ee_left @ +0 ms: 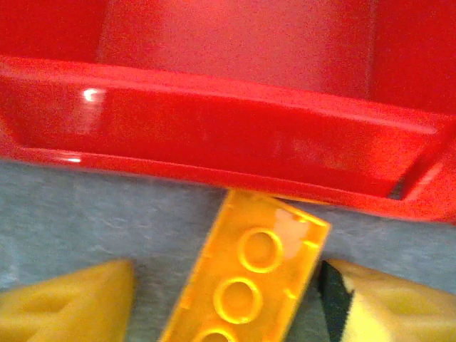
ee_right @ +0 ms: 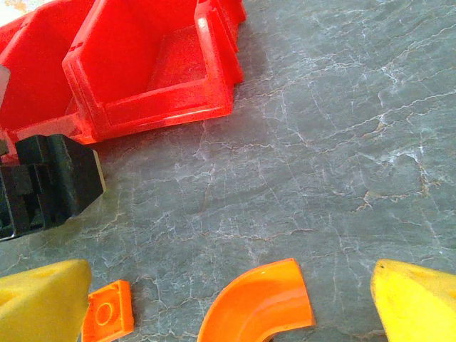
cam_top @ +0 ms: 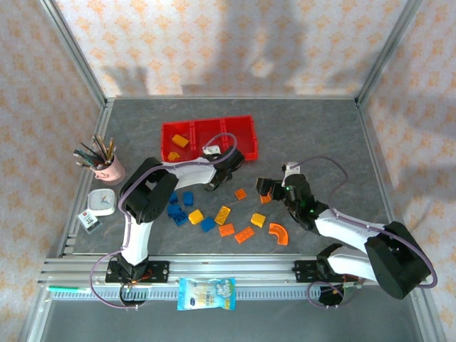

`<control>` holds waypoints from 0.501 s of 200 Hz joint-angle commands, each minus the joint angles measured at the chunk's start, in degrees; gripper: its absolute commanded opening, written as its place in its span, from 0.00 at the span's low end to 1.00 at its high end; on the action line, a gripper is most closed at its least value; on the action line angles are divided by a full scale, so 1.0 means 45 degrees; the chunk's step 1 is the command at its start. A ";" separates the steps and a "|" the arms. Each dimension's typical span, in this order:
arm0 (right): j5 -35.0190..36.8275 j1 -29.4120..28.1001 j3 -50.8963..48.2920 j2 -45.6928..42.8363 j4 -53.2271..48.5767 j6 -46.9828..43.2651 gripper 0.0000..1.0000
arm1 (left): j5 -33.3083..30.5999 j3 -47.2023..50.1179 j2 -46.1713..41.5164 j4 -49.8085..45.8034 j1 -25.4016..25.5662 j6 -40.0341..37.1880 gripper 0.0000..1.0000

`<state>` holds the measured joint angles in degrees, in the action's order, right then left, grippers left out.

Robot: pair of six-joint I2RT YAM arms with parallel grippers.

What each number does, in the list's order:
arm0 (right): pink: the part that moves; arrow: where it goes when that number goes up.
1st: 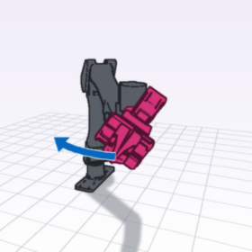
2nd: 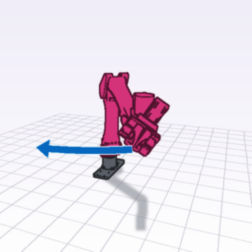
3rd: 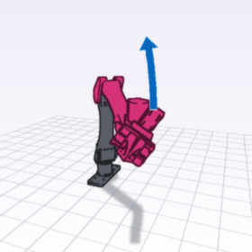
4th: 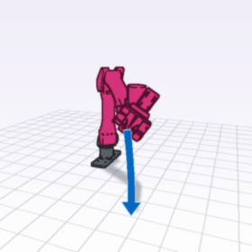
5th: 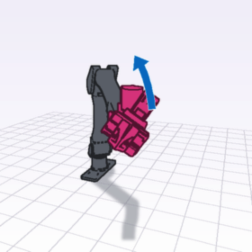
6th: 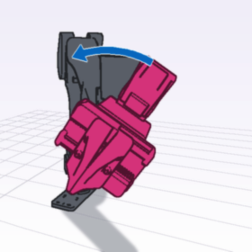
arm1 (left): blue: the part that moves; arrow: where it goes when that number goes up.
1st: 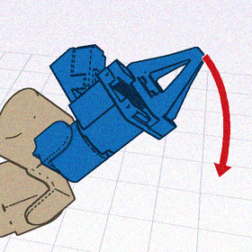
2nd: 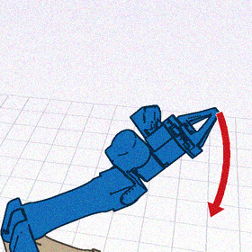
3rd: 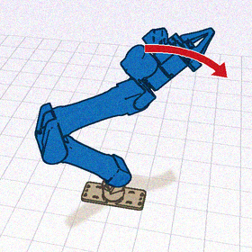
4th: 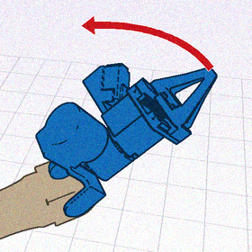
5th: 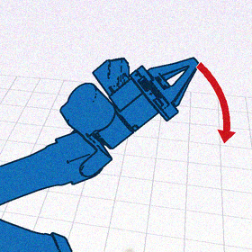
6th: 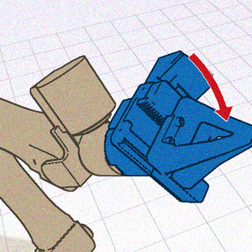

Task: Sort the legos into containers by color
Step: Pick up the lego from the center of the table.

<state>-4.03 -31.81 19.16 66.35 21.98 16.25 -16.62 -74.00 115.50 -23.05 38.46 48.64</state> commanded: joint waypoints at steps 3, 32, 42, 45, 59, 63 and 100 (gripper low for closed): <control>0.0290 0.0058 -0.0115 -0.0076 0.0292 -0.0121 1.00 | 0.0450 -0.0214 0.0436 0.0008 -0.0084 -0.0857 0.63; 0.0279 0.0058 -0.0136 -0.0042 0.0370 -0.0114 1.00 | 0.0473 -0.0190 0.0436 -0.0185 -0.0070 -0.1220 0.56; 0.0261 0.0058 -0.0119 0.0000 0.0370 -0.0112 1.00 | 0.0707 -0.0105 0.0408 -0.0132 -0.0040 -0.1415 0.51; 0.0253 0.0058 -0.0112 0.0019 0.0365 -0.0098 1.00 | 0.0742 -0.0076 0.0392 -0.0115 -0.0022 -0.1464 0.50; 0.0252 0.0058 -0.0087 0.0080 0.0368 -0.0115 1.00 | 0.0573 -0.0062 0.0368 -0.0254 0.0084 -0.1560 0.49; 0.0252 0.0058 -0.0087 0.0098 0.0387 -0.0099 1.00 | 0.0506 -0.0060 0.0368 -0.0297 0.0105 -0.1588 0.48; 0.0232 0.0058 -0.0087 0.0100 0.0426 -0.0121 1.00 | 0.0371 -0.0082 0.0256 -0.0464 0.0182 -0.1756 0.42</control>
<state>-4.03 -31.81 19.16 66.52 22.37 16.25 -14.98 -74.22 115.68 -21.63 38.63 42.68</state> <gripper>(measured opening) 0.998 0.436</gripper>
